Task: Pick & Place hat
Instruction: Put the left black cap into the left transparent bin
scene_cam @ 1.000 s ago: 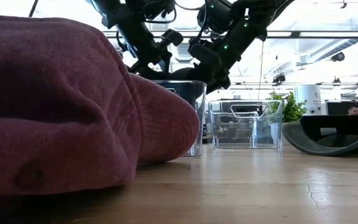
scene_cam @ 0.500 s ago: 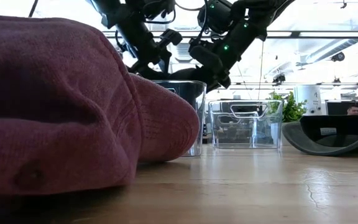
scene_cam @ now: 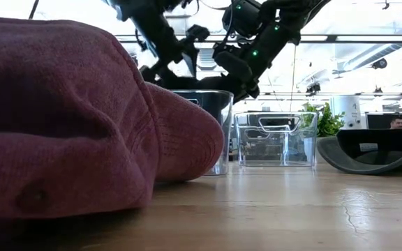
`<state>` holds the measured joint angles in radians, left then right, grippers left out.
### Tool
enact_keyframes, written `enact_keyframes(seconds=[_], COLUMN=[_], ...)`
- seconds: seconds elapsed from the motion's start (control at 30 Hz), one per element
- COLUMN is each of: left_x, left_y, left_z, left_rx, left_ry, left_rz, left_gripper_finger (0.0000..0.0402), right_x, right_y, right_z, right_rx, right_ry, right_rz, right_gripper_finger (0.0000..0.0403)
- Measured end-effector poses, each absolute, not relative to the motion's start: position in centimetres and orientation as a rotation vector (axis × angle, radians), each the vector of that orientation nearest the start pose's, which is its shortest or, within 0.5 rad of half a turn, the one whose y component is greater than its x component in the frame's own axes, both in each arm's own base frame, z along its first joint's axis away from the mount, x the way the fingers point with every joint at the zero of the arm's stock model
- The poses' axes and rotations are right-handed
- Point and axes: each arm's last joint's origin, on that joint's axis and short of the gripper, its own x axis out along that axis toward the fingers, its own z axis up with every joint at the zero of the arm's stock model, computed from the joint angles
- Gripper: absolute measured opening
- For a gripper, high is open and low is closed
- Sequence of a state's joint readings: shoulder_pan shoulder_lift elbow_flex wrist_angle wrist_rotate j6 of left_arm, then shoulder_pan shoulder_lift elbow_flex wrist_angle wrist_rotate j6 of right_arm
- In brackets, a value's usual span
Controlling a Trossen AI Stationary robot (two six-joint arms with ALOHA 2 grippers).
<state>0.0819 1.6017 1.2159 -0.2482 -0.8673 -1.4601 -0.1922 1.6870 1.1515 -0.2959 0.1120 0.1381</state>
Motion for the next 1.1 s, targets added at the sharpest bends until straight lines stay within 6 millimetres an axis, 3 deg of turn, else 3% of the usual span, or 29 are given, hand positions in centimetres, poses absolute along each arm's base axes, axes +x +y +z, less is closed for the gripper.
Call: enact_keyframes(seconds=[0.17, 0.4, 0.67, 1.1], left_x=[33.8, 32.3, 31.2, 30.0], left_y=[4.3, 3.4, 2.1, 0.4], left_z=[29.3, 30.1, 29.9, 30.4], left_rx=[-0.937, -0.917, -0.838, -0.775], left_ry=[-0.090, 0.012, 0.096, 0.173], left_rz=[1.107, 1.084, 1.117, 1.089], left_gripper_finger=[0.0167, 0.0167, 0.0167, 0.0167], right_x=[34.7, 34.4, 34.4, 33.9], right_y=[-7.1, -6.8, -6.3, -6.1], right_z=[22.4, 22.7, 22.6, 23.3], right_rx=[0.162, 0.194, 0.256, 0.404], right_ry=[0.820, 0.862, 0.871, 0.916], right_rz=[-0.343, -0.337, -0.276, -0.355], right_gripper_finger=[0.0020, 0.0020, 0.0020, 0.0020])
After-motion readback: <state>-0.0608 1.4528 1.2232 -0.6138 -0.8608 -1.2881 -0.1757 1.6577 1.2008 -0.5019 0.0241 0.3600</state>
